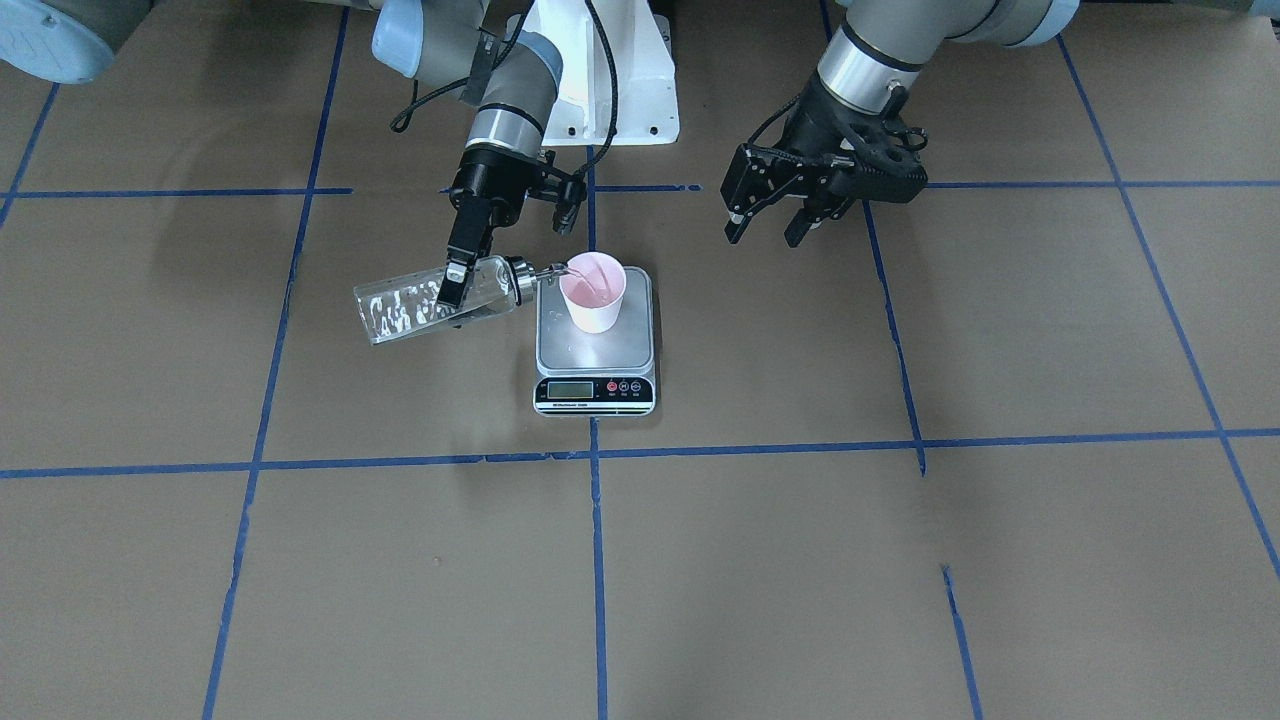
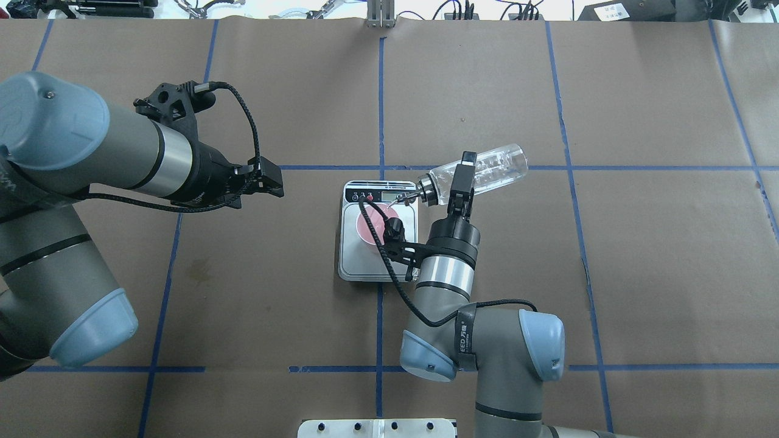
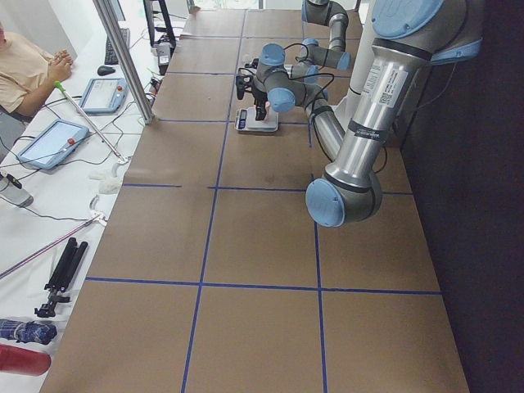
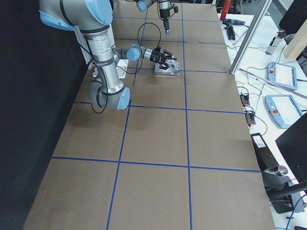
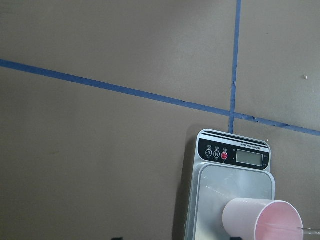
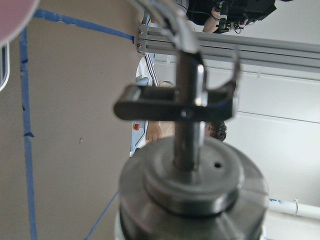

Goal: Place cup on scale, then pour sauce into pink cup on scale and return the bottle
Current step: 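Tilt the bottle upright and carry it back toward its spot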

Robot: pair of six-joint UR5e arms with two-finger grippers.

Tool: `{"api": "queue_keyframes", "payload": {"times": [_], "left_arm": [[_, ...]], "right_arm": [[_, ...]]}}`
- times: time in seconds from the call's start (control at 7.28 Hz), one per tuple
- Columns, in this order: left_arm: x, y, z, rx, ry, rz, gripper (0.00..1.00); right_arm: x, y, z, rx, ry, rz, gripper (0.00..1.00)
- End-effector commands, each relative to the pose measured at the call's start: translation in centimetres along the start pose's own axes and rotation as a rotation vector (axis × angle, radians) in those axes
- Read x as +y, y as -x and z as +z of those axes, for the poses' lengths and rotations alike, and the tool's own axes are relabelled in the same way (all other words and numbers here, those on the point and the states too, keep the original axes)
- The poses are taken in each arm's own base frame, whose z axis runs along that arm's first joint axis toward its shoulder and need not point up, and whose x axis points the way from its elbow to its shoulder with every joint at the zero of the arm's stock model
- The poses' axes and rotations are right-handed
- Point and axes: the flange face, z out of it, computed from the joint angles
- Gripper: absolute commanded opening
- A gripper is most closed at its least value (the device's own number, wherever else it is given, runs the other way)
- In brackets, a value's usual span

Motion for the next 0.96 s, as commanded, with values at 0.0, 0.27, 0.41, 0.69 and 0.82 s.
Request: {"api": "queue_keyframes", "payload": {"times": [0.0,0.27,0.41,0.69,0.82], "left_arm": [[0.0,0.0,0.0,0.000,0.000,0.000,0.77],[0.0,-0.1,0.0,0.001,0.000,0.001,0.77],[0.0,-0.1,0.0,0.001,0.000,0.001,0.77],[0.0,-0.1,0.0,0.001,0.000,0.001,0.77],[0.0,0.0,0.0,-0.001,0.000,-0.001,0.77]], "right_arm": [[1.0,-1.1,-0.4,-0.040,0.007,0.234,0.00],[1.4,-2.8,-2.5,-0.217,0.042,0.525,0.00],[1.8,-1.9,-3.1,-0.242,0.043,0.705,0.00],[3.7,-1.2,-3.4,-0.353,-0.008,1.042,0.00],[6.8,-0.1,-3.0,-0.451,-0.035,1.216,0.00]]}}
